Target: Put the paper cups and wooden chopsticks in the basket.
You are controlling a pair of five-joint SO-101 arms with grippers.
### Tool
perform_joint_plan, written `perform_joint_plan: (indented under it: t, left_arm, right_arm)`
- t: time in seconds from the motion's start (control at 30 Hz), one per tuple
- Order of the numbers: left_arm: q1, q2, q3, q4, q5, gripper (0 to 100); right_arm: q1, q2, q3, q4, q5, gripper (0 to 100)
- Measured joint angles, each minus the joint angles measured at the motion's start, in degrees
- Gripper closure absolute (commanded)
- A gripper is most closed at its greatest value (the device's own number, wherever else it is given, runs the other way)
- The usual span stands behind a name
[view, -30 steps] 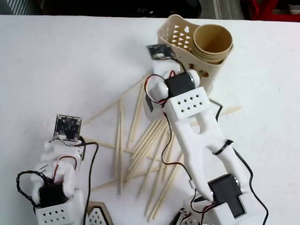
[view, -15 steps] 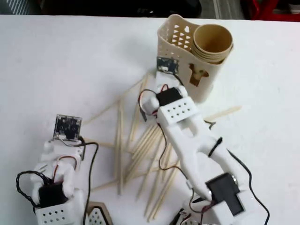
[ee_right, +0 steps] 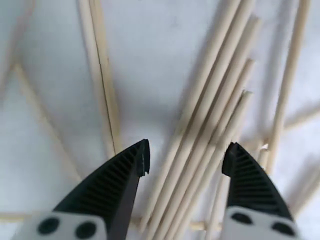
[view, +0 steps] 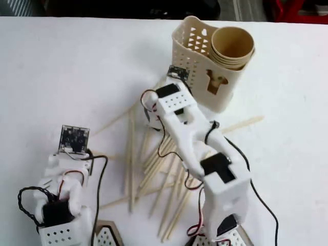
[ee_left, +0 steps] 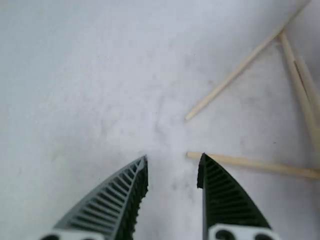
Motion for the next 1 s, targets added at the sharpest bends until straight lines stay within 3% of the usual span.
perform_joint_plan:
  t: [0.17, 0.37, 0.83, 1.0]
  left_arm:
    - [0.0, 0.0, 0.0, 0.0, 0.0, 83]
    - [0.0, 0.0, 0.0, 0.0, 0.0, 83]
    - [0.0, 0.0, 0.0, 0.0, 0.0, 83]
    - [0.0, 0.0, 0.0, 0.0, 0.0, 83]
  right_arm:
    - [0.0, 5.1, -2.81, 0.09, -1.93, 77.4]
    - [2.02, 7.65, -3.16, 0.35, -2.37, 98.7]
    - [4.75, 6.68, -5.63, 9.05, -2.2, 98.1]
    - [4.75, 2.46, -8.18, 11.78, 1.05, 98.1]
